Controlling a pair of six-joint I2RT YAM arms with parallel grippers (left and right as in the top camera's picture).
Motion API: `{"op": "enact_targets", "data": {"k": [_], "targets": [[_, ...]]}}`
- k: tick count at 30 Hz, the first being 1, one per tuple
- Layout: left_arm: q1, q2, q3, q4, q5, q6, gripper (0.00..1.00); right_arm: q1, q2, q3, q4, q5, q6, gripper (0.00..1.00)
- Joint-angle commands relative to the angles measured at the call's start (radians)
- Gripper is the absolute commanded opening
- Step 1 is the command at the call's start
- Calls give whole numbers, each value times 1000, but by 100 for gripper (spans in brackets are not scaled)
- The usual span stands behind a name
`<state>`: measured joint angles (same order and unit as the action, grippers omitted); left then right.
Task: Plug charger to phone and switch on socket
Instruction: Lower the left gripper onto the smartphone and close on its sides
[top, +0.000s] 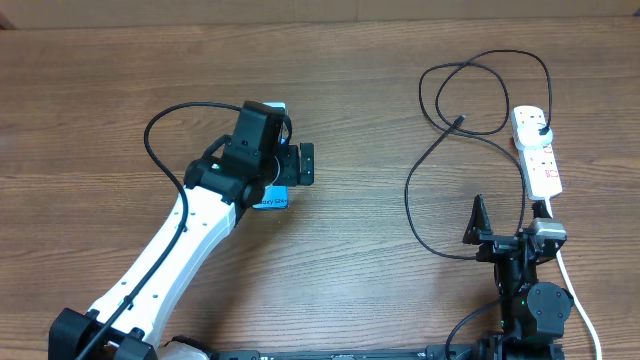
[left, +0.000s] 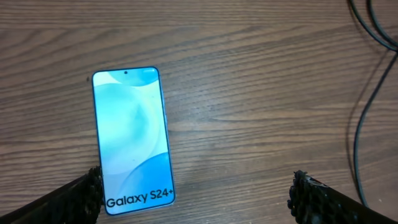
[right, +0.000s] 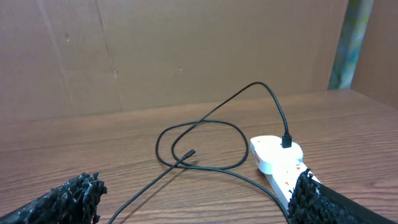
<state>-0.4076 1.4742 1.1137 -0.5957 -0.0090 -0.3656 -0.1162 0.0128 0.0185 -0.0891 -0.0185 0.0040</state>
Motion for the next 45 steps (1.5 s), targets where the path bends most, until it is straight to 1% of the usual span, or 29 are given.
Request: {"op": "enact_targets", "data": {"k": [1,7,11,12,15,21,23,28,32,38,45], "targets": [[-8,11,24,1,-97,-56,100,3,-10,-11,6,10,-2,100],[-8,48,24,6,-99,-109,100,3,-10,-11,6,10,-2,100],[-11,112,24,12,-87,-135,100,3,-10,-11,6,10,-2,100],[-13,137,24,20,-63,-158,100,3,-10,-11,6,10,-2,100],[-15,174,24,31,-37,-174,100,3,-10,-11,6,10,-2,100],[-21,241,24,25,-52,-186,100,3,-10,-11,6,10,-2,100],[-21,256,24,25,-80,-196,100,3,-10,-11,6,10,-2,100],[-17,272,24,31,-205,-174,100,3,-10,-11,6,10,-2,100],[-16,272,24,59,-226,-76,100,3,-10,-11,6,10,-2,100],[-16,272,24,82,-229,-75,100,3,-10,-11,6,10,-2,100],[-16,272,21,153,-281,-75,100,3,-10,-11,6,10,-2,100]]}}
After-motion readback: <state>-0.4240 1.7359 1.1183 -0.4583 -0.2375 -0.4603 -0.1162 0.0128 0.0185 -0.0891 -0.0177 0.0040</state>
